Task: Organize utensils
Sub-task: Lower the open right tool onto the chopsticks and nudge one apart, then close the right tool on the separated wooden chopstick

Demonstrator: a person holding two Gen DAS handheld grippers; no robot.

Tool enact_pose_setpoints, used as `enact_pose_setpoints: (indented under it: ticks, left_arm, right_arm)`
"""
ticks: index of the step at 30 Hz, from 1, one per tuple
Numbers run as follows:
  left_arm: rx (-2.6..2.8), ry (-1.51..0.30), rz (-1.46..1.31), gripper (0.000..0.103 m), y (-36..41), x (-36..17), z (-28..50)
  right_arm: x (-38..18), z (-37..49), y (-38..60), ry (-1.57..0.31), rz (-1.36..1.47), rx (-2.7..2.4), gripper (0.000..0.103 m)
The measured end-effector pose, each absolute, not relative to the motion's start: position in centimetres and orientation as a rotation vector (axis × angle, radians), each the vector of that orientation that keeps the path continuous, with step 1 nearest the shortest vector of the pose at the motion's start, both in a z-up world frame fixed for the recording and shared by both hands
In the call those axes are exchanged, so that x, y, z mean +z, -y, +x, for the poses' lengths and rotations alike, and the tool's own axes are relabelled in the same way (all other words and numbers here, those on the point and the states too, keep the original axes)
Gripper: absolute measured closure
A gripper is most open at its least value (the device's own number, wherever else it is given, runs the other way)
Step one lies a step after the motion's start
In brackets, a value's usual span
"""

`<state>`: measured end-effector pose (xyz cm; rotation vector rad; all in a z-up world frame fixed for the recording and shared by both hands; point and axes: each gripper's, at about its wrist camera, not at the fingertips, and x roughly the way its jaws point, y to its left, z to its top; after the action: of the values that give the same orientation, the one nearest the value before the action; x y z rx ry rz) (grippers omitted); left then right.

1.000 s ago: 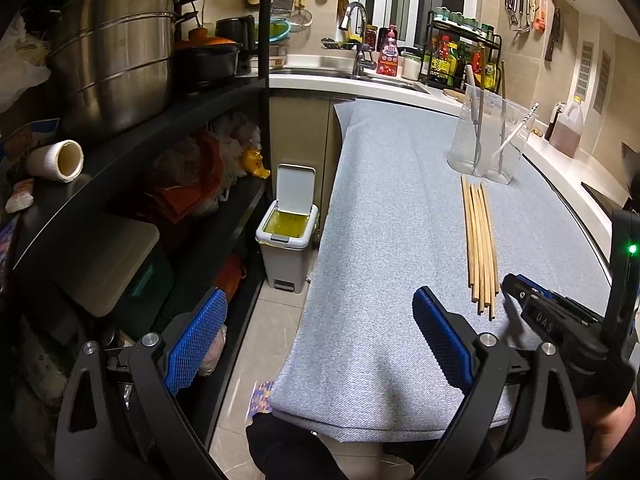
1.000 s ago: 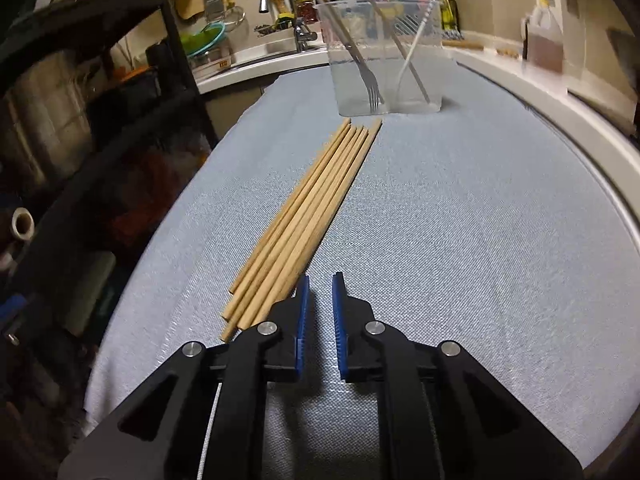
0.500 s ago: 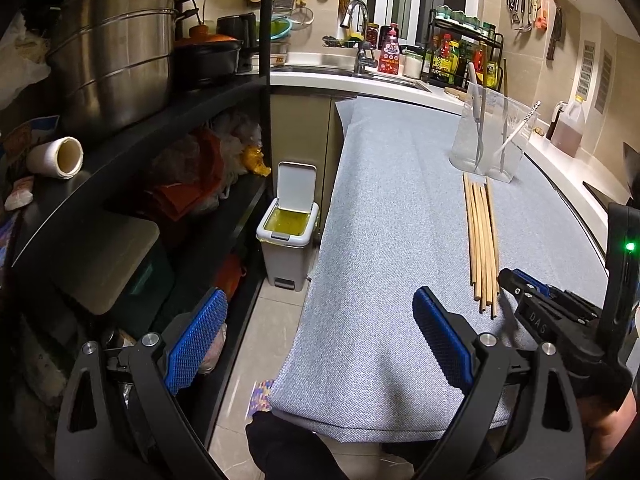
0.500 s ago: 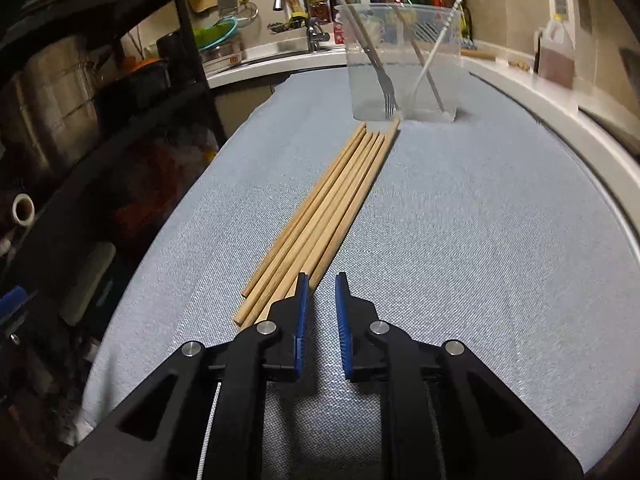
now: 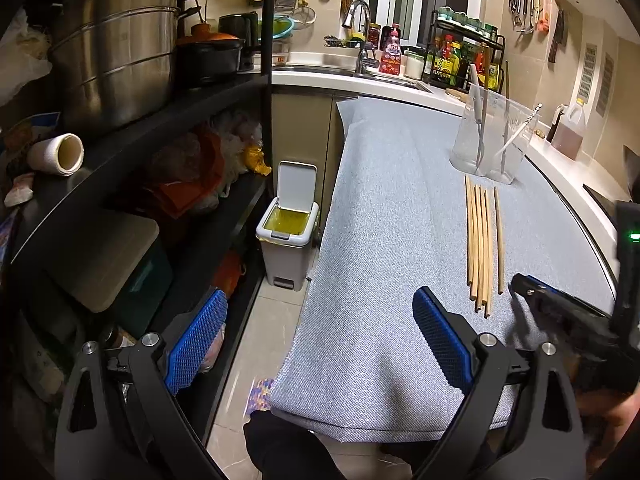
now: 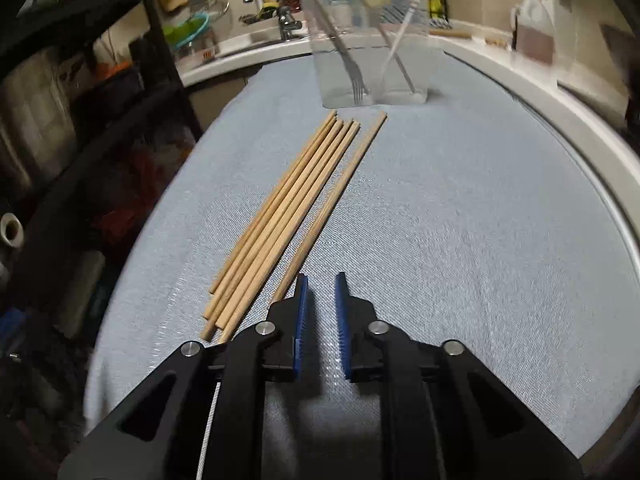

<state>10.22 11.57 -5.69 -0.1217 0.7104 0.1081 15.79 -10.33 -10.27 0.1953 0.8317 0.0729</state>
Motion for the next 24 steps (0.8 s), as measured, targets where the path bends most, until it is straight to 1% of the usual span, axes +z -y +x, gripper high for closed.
enact_pose_setpoints:
  ticks: [4, 8, 11, 15, 17, 18, 22, 24]
  left_arm:
    - [0.097, -0.724, -0.125, 0.012, -11.2, -6.0, 10.5]
    - [0.09, -0.712, -0.105, 0.012, -10.8, -5.8, 10.3]
    - [0.096, -0.709, -0.101, 0.012, -11.0, -5.7, 10.2]
    - [0.099, -0.718, -0.116, 0.012, -11.4, -6.0, 10.4]
    - [0.097, -0.72, -0.116, 0.012, -11.2, -6.1, 10.5]
    - [0.094, -0.722, -0.115, 0.012, -11.1, -6.1, 10.6]
    - [0.073, -0.725, -0.101, 0.012, -10.1, -6.1, 10.9]
    - [0.062, -0.717, -0.089, 0.012, -9.6, -6.0, 11.0]
  right_arm:
    - [-9.5, 15.5, 10.2, -0.798, 0.226, 0.125, 0.086]
    - [-10.1, 16.4, 8.5, -0.818, 0.189, 0.155, 0.086]
    - [-10.7, 16.4, 7.5, -0.807, 0.117, 0.12, 0.09]
    - [-10.8, 15.6, 8.5, -0.788, 0.092, 0.051, 0.09]
    - [-10.9, 15.4, 9.4, -0.777, 0.106, 0.037, 0.09]
    - [-11.0, 15.7, 9.7, -0.77, 0.111, 0.039, 0.087]
    - [-11.3, 16.6, 9.8, -0.744, 0.086, 0.038, 0.085]
    - [-11.3, 16.5, 9.9, -0.747, 0.085, 0.059, 0.096]
